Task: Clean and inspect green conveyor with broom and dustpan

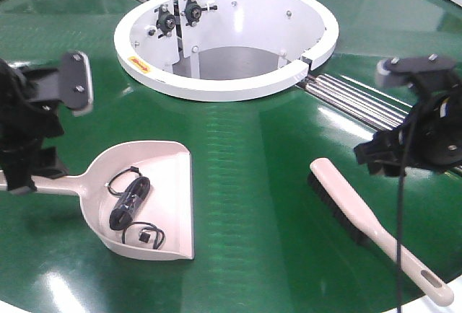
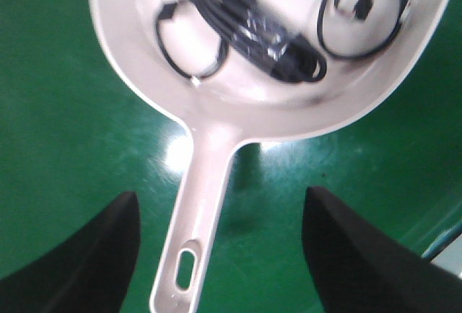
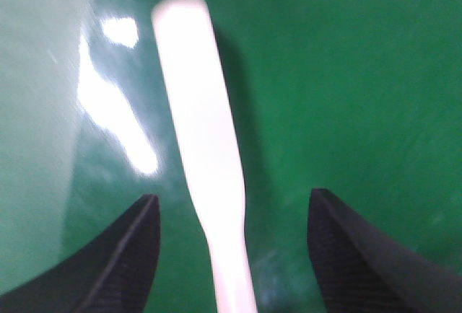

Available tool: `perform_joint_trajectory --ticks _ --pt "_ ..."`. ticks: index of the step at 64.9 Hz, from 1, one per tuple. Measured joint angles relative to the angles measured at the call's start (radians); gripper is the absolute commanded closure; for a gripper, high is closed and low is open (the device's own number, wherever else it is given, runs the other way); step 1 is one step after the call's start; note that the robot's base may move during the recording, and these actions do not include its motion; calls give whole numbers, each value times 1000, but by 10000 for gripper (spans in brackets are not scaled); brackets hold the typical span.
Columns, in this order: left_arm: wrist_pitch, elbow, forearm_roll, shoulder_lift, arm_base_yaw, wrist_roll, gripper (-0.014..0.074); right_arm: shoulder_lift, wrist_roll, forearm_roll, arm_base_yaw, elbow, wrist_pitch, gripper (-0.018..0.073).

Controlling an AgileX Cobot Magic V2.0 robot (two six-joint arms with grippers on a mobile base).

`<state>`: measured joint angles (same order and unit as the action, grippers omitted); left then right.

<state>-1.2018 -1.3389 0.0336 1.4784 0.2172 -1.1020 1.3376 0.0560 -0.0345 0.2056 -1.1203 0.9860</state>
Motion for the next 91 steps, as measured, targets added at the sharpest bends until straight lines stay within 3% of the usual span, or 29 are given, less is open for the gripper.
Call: perform_joint_trajectory --ticks 12,32,38,48,57,66,77,91 --pt "2 0 92 -198 0 35 135 -162 -13 -5 0 2 -44 125" --pt "220 0 273 -522 0 304 135 -426 -56 -4 0 2 -63 125" --pt "256 23 297 -599 0 360 135 -497 -56 -4 0 2 -67 125" --pt "381 195 288 -740 0 382 135 -629 -56 -4 0 51 -129 125" --pt "566 418 284 -886 0 420 135 -766 -71 -4 0 233 -254 125" --pt "715 610 281 -1013 0 574 135 -936 -76 -4 0 457 -412 125" --pt "744 775 224 -1042 0 767 136 -1149 -78 -5 0 671 -563 125" --pt "774 921 42 -1042 0 976 182 -1263 -80 -7 0 859 -704 125"
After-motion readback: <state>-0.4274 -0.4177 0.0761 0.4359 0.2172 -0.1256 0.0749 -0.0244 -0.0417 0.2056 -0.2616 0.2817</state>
